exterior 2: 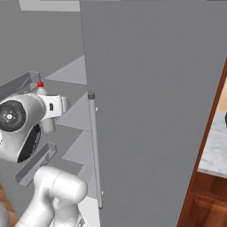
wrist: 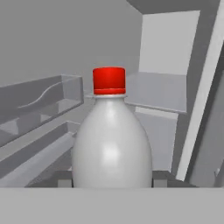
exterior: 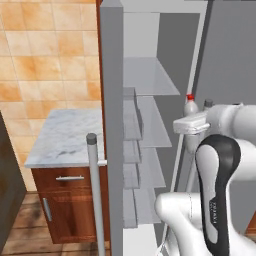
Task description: Take the bottled waters from the counter and place them in the freezer to freeze. Close the freezer door after placing the bottles.
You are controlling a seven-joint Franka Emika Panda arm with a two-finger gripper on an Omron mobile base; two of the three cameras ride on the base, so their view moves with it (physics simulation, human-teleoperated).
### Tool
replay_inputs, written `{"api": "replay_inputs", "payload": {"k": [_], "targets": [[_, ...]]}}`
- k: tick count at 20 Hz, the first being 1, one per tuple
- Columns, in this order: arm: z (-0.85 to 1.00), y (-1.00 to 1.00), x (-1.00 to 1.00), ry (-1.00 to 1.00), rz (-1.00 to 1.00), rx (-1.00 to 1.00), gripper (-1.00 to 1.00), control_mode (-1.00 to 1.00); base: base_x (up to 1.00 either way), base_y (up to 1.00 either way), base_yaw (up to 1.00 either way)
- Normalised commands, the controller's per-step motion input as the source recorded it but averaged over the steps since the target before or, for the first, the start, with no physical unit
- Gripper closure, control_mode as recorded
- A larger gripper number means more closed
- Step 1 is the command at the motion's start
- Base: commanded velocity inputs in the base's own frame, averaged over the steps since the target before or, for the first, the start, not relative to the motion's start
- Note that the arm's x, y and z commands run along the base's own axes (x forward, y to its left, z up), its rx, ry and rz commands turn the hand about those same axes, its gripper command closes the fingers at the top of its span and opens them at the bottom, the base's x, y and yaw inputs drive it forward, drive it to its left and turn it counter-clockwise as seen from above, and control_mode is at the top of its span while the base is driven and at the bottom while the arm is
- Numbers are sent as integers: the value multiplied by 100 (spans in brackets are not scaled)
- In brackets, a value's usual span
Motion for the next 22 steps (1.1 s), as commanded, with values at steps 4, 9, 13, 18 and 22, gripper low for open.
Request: {"api": "replay_inputs", "payload": {"k": [4, 9, 13, 18, 22], "targets": [[4, 1, 14, 0, -55, 3, 100, -100, 0, 0, 0], [0, -11, 36, -3, -11, 9, 100, -100, 0, 0, 0], [-1, 10, 13, -9, 0, -2, 100, -100, 0, 0, 0], [0, 0, 1, -16, 0, -1, 100, -100, 0, 0, 0], [8, 0, 8, -29, 0, 0, 100, -100, 0, 0, 0]]}}
